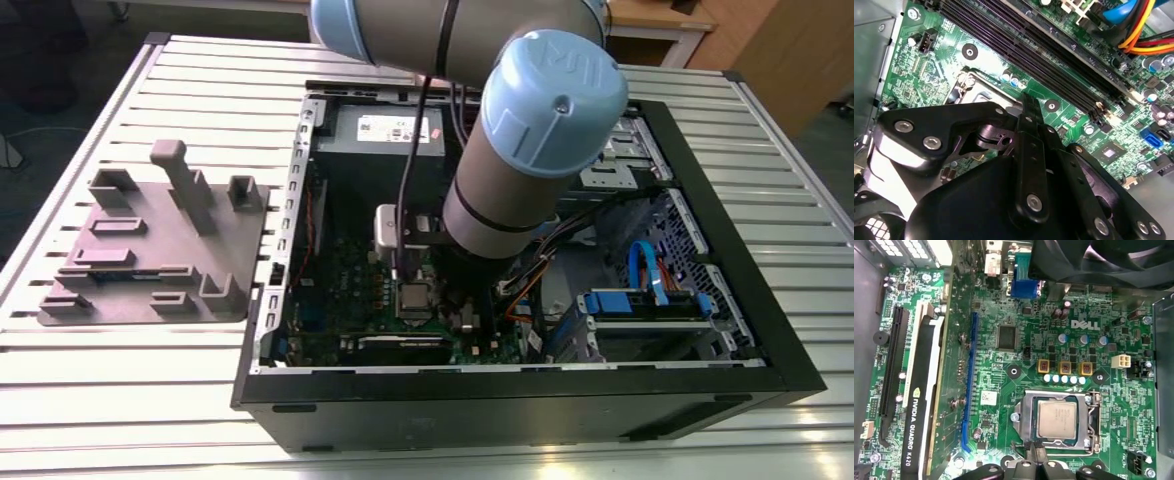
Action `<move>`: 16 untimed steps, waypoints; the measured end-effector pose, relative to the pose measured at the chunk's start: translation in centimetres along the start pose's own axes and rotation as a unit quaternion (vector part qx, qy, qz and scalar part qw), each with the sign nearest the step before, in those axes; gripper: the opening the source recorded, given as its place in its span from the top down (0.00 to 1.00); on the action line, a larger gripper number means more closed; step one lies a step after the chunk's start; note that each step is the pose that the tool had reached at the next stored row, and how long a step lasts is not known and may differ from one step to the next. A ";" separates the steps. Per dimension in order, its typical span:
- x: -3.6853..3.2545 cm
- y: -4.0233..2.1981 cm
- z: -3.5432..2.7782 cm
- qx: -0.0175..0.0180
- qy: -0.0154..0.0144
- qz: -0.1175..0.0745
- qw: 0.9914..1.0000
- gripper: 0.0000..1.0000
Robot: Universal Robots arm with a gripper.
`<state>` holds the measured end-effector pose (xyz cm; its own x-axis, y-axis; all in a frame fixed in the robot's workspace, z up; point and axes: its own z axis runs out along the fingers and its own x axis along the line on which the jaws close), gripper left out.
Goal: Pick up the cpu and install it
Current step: 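Install the first cpu locking lever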
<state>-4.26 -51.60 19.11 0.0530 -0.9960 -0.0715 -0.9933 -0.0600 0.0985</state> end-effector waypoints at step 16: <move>0.06 -0.61 0.42 -0.001 0.001 -0.014 1.000 0.89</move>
<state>-3.69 -51.60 18.63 0.0817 -0.9941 -0.0716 -0.9912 -0.0885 0.0984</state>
